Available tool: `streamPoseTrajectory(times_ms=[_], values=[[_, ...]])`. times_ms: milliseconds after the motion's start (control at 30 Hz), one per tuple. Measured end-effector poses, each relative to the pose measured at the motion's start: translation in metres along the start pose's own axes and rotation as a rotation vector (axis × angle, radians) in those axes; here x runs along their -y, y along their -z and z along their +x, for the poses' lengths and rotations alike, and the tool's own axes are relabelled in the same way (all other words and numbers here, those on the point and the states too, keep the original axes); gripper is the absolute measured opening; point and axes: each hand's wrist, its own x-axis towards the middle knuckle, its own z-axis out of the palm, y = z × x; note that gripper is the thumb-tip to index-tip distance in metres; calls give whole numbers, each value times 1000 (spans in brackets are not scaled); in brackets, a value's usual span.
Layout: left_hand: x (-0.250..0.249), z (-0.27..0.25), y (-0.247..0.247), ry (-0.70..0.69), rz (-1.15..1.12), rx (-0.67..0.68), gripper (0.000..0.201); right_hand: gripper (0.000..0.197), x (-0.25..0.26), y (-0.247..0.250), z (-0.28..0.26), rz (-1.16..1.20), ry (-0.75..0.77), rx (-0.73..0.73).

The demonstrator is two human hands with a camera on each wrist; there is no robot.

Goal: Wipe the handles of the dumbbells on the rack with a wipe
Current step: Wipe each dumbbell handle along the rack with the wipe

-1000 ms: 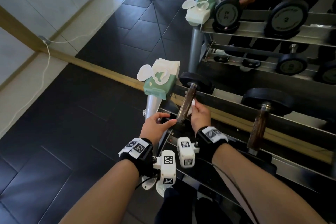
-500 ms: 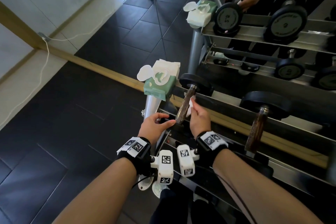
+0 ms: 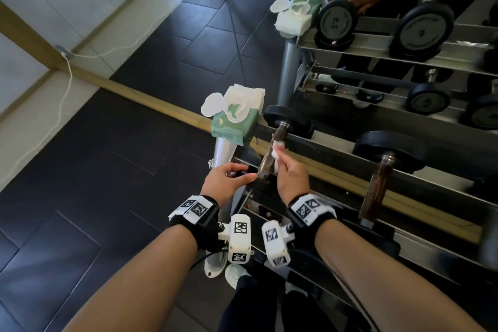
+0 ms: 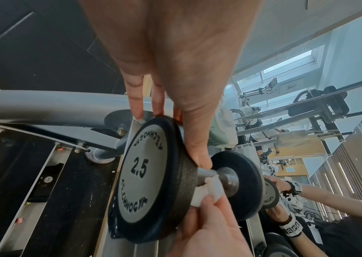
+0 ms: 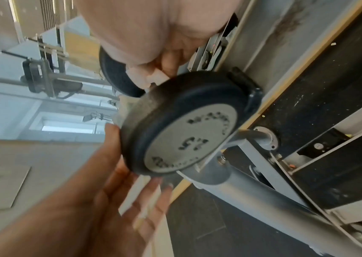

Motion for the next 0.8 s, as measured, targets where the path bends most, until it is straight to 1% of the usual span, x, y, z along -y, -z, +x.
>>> streamPoseTrajectory(times_ms=[100,200,267,300,400,467,500,600,633,700,800], values=[[1,1,0,-5,18,9,29,36,-12,2,-17,-137,39,86],[0,-3,-2,-14,58,-9,26,33,-4,19,-13,-164,29,210],[-4,-7,-5,-25,99,-6,23,29,7,31,-7,-148,5,264],[-5,-10,-6,-30,129,-3,22,28,12,36,-4,-127,-10,260],[-14,-11,-3,-29,231,13,25,19,25,43,1,-62,-61,165],[-24,-8,2,-26,287,66,30,11,32,44,-2,-42,-100,134],[-29,-6,4,-26,284,98,34,11,35,45,-4,-32,-98,127],[-47,-4,7,-54,130,185,53,17,46,44,-10,11,-48,104],[-51,-4,7,-76,67,219,56,18,50,43,-12,33,-33,97],[-58,-5,7,-113,-18,303,54,17,57,41,-16,63,-15,81],[-63,-1,10,-190,-4,382,38,15,66,35,-19,80,-22,53]])
